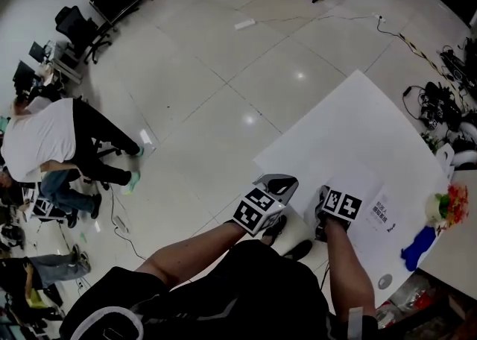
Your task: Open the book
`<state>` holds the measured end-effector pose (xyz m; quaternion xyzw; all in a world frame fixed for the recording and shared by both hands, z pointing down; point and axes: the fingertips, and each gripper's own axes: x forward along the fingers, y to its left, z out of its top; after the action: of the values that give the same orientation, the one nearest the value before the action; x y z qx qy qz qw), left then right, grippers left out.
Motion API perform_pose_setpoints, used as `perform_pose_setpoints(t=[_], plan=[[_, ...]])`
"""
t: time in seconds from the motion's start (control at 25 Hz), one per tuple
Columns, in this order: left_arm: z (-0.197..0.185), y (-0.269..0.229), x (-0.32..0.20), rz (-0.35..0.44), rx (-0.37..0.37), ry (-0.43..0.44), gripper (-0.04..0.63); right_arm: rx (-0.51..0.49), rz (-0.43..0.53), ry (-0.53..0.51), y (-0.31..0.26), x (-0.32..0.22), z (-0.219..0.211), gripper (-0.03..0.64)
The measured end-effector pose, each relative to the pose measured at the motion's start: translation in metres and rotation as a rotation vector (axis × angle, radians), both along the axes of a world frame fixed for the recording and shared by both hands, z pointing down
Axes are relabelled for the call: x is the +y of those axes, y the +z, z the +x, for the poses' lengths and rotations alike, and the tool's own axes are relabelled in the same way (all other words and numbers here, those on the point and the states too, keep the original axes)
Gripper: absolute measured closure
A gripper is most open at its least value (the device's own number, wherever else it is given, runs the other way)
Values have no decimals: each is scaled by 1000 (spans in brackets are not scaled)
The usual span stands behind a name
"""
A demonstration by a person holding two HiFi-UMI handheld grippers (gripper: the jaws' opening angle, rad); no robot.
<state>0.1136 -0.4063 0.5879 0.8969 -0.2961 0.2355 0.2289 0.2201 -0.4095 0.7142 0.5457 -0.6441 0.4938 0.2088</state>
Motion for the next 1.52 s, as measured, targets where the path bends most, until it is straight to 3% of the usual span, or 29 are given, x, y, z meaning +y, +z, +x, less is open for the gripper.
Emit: perform_pose_setpoints(t=[0.24,0.52,0.76,1.0,1.2,1.52], plan=[[11,-5,-3,8,25,18,594,4,83,-16,-16,-7,-1,598],[59,-35,-8,45,91,94,594,-83,305,81,-105,1,53,598],[126,-77,-5,118,205,221,594,36,557,184,-199,25,133,598],[169,-129,1,177,304,290,594,212,736,275,-276,66,192,598],[192,-169,13,240,364,345,594,288,780,316,-300,97,224,599],[209,-198,31,293,388,368,594,285,791,313,-306,120,237,600]])
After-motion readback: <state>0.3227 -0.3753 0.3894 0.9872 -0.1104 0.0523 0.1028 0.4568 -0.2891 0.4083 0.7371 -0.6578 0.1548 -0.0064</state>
